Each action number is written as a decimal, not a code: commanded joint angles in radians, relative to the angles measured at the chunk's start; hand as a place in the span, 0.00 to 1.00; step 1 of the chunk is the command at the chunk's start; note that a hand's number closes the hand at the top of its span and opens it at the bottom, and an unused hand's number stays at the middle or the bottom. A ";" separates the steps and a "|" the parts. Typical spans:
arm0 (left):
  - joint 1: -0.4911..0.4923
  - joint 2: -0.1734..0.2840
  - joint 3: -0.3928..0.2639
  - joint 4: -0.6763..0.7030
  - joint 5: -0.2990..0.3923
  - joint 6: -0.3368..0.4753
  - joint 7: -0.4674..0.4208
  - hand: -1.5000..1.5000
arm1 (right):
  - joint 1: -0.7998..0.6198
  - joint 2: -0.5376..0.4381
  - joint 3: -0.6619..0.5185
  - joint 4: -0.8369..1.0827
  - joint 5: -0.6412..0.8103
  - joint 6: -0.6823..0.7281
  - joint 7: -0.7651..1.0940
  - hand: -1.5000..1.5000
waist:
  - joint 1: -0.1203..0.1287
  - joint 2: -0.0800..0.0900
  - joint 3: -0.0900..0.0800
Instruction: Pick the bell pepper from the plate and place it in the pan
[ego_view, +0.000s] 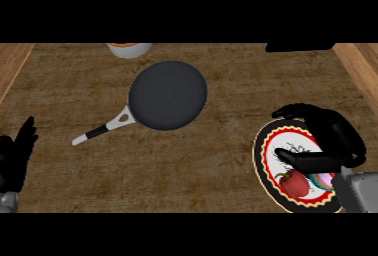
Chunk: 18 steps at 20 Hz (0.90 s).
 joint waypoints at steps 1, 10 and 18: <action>-0.027 0.009 -0.019 0.006 0.006 -0.048 0.054 0.50 | 0.169 -0.059 -0.131 0.075 -0.112 0.139 -0.226 1.00 | 0.026 0.014 0.003; -0.079 -0.040 -0.037 0.017 -0.037 -0.033 0.082 0.50 | 0.242 -0.323 -0.203 0.003 0.103 0.272 -0.450 0.00 | 0.051 0.010 0.000; -0.112 -0.022 -0.016 0.050 -0.041 -0.041 0.099 0.50 | 0.269 -0.516 -0.151 -0.353 0.411 0.087 -0.179 0.00 | 0.037 0.006 -0.003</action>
